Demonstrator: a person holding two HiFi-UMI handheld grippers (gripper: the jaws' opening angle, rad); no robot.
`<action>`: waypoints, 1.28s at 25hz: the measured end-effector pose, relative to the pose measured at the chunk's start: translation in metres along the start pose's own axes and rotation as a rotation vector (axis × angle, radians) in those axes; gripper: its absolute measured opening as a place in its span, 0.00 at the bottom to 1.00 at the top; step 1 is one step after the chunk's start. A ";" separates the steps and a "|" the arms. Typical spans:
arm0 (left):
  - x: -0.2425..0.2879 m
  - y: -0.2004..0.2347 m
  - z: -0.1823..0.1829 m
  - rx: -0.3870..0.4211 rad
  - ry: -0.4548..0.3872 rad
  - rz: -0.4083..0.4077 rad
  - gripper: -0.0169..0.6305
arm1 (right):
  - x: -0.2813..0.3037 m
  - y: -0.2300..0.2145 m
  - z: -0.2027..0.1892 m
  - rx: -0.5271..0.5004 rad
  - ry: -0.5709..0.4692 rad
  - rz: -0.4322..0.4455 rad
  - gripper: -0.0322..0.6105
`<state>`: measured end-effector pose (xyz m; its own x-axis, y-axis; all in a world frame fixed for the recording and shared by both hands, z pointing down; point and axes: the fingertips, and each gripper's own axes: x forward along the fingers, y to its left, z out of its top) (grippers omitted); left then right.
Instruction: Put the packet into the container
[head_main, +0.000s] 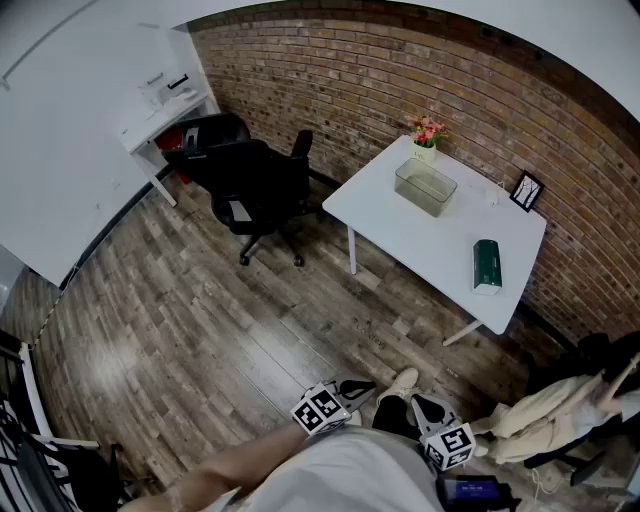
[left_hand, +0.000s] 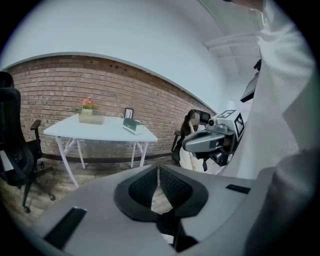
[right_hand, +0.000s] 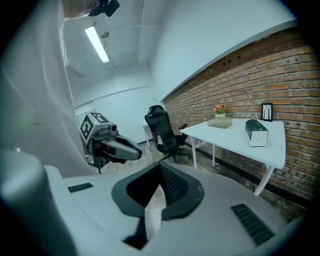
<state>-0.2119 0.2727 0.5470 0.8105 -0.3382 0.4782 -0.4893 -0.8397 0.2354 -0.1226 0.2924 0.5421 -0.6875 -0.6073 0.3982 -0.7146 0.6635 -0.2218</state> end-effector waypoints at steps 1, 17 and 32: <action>0.002 -0.001 0.001 0.005 -0.001 -0.004 0.06 | -0.002 0.000 0.001 -0.006 0.002 -0.006 0.07; -0.009 -0.009 -0.003 0.028 -0.015 0.003 0.06 | -0.006 0.010 0.018 0.011 -0.091 -0.015 0.07; -0.011 -0.018 -0.012 0.009 -0.002 0.003 0.06 | -0.012 0.004 0.008 0.007 -0.041 -0.077 0.07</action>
<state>-0.2158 0.2966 0.5477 0.8097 -0.3415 0.4772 -0.4886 -0.8427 0.2260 -0.1186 0.2989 0.5288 -0.6348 -0.6742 0.3775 -0.7666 0.6107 -0.1985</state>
